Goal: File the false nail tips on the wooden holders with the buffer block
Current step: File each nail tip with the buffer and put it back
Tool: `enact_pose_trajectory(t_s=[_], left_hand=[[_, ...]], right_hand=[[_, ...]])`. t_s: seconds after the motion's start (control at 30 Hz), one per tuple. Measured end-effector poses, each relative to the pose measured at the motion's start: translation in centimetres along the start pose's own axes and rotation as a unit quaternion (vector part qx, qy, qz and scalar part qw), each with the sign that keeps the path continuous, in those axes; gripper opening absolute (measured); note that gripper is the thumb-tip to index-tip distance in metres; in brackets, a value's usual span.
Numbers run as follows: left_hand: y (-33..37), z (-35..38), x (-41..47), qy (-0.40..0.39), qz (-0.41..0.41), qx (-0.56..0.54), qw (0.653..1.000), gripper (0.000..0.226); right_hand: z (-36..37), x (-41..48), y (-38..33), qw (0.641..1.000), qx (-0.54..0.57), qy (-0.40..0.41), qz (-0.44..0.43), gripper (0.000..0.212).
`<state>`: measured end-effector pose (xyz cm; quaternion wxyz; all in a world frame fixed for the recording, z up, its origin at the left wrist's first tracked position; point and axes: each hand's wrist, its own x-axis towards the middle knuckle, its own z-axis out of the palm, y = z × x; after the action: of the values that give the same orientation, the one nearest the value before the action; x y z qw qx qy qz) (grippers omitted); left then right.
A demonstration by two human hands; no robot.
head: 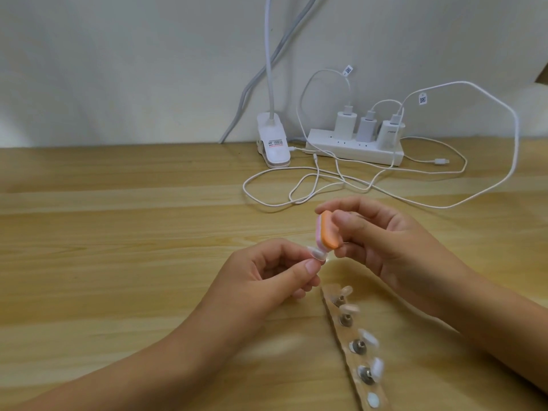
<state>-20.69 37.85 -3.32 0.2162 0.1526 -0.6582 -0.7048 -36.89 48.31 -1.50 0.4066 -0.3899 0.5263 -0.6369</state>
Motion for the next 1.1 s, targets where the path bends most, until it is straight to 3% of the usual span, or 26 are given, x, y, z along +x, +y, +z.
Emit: enact_pose_trajectory(t_s=[0.2,0.4,0.47,0.53,0.6,0.7,0.83,0.97,1.07,1.1], left_hand=[[0.1,0.0,0.0,0.0,0.003,-0.003,1.0,0.011],[0.2,0.0,0.0,0.001,0.008,0.004,1.0,0.005],[0.2,0.1,0.0,-0.001,0.007,0.01,1.0,0.003],[0.2,0.1,-0.1,-0.001,0.007,0.021,1.0,0.004],[0.1,0.1,-0.1,-0.001,0.01,0.028,1.0,0.004],[0.0,0.0,-0.1,0.006,0.014,0.022,1.0,0.005],[-0.2,-0.1,0.0,0.005,0.024,0.046,0.999,0.004],[-0.5,-0.1,0.0,0.003,0.031,0.06,0.998,0.004],[-0.4,-0.2,-0.1,-0.005,0.033,0.062,0.998,0.006],[-0.4,-0.2,-0.1,-0.009,0.032,0.062,0.998,0.003]], right_hand=[[-0.6,-0.2,0.2,0.995,-0.086,-0.046,0.007,0.043],[-0.7,-0.3,0.3,0.983,-0.154,0.048,-0.086,0.032],[-0.2,-0.7,0.3,0.979,-0.148,0.042,-0.133,0.028],[0.3,-1.1,0.6,0.957,-0.228,0.007,-0.179,0.031],[0.3,-1.0,0.7,0.943,-0.287,0.008,-0.17,0.035],[-0.3,-0.6,0.5,0.965,-0.207,0.065,-0.145,0.031],[0.3,-1.2,1.0,0.937,-0.275,0.026,-0.215,0.033],[-0.7,-0.1,0.6,0.94,-0.294,0.082,-0.15,0.028],[-0.2,-0.8,0.8,0.91,-0.335,0.032,-0.241,0.028],[-0.1,-0.8,0.9,0.908,-0.348,0.025,-0.231,0.028]])
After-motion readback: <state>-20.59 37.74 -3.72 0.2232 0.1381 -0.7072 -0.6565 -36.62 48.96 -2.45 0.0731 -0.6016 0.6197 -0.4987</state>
